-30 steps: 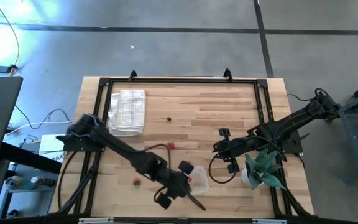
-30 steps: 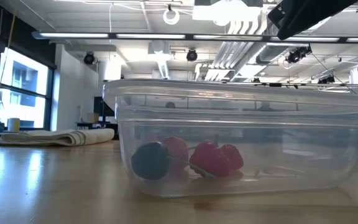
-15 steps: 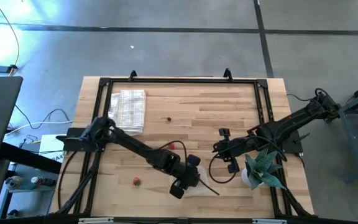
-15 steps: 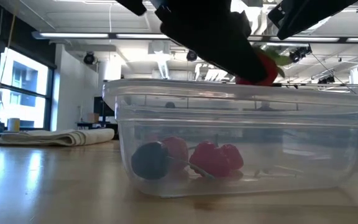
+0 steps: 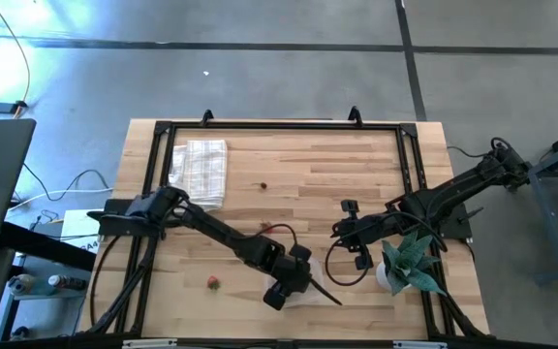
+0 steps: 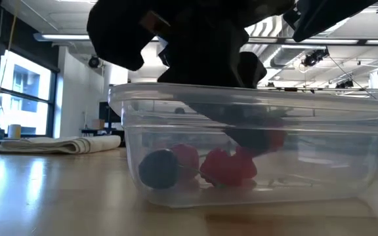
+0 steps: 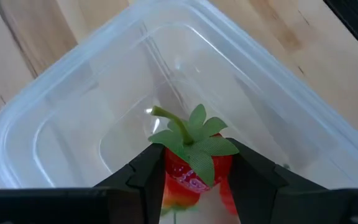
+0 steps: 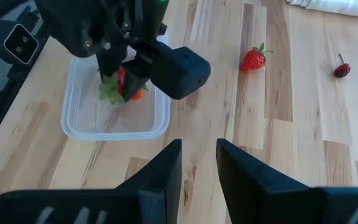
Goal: Pick and placing Produce into tupperware
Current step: Put the red strawberry into the transparent bin, then adjust the transparent bin
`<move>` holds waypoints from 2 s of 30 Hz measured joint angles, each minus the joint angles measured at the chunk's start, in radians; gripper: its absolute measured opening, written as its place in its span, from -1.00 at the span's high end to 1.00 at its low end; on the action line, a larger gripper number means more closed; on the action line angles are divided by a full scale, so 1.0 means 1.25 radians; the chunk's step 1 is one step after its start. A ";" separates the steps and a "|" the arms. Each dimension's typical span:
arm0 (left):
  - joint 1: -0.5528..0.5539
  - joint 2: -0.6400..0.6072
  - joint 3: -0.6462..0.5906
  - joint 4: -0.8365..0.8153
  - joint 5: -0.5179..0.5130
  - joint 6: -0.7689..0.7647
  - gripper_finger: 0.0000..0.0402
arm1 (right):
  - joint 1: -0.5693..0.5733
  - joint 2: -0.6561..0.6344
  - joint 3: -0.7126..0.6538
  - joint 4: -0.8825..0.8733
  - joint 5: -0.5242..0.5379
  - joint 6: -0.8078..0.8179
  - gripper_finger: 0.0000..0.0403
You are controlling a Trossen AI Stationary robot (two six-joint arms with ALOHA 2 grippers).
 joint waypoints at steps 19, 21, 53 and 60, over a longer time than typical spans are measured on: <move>0.000 0.007 0.000 -0.038 0.018 0.027 0.31 | 0.000 0.000 0.000 0.001 0.000 0.000 0.55; 0.000 0.007 0.000 -0.038 0.019 0.027 0.30 | 0.000 0.000 0.000 0.001 0.000 0.000 0.55; 0.000 -0.049 0.001 -0.187 0.032 0.019 0.17 | 0.000 0.000 0.000 0.001 0.000 0.000 0.55; 0.000 -0.049 0.001 -0.260 0.026 0.020 0.17 | 0.000 0.000 0.000 0.001 0.000 0.000 0.55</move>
